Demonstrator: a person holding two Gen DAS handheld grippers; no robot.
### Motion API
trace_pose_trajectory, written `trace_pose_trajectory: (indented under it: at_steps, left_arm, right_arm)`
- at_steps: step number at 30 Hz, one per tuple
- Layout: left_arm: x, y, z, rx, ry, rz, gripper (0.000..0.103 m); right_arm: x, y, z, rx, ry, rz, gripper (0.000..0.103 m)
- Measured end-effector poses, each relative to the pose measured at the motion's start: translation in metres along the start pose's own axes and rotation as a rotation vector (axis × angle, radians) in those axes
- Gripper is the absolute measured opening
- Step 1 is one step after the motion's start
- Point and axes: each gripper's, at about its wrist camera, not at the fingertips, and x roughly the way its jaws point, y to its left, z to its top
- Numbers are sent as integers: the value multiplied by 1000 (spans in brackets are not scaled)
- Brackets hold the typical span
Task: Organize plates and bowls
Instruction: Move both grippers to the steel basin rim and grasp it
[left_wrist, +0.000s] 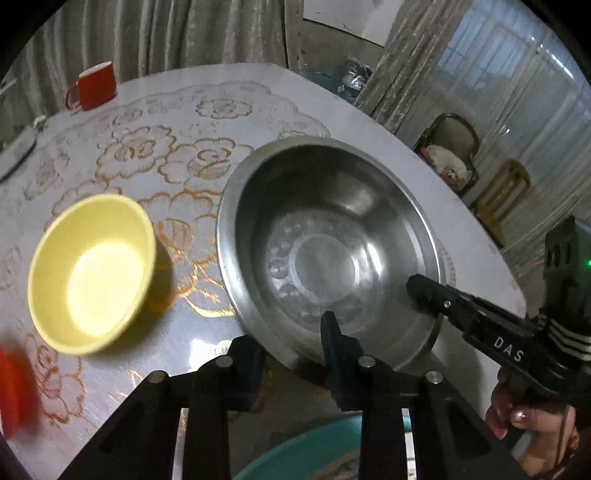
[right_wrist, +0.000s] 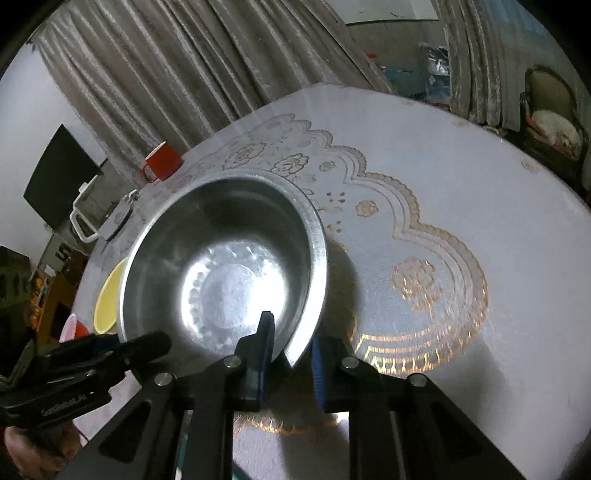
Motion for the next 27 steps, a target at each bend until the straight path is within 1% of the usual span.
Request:
trace_pose_trajectory:
  at_steps: [10, 12, 16, 20, 24, 27]
  left_arm:
    - [-15, -8, -33, 14, 17, -15, 29]
    - [-22, -10, -38, 23, -7, -26, 30]
    - [-33, -16, -38, 50, -28, -13, 30]
    - [-44, -15, -41, 30, -57, -49, 30]
    - [-62, -17, -47, 37, -85, -50, 30]
    - [-77, -15, -53, 30, -104, -59, 30]
  right_arm:
    - [-30, 0, -32, 50, 9, -1, 18]
    - [-33, 1, -37, 53, 9, -6, 18]
    - [-47, 9, -41, 40, -34, -26, 19]
    - [-56, 10, -43, 56, -51, -19, 19]
    - [-72, 17, -47, 29, -86, -33, 19]
    - [-81, 25, -49, 30, -102, -18, 19]
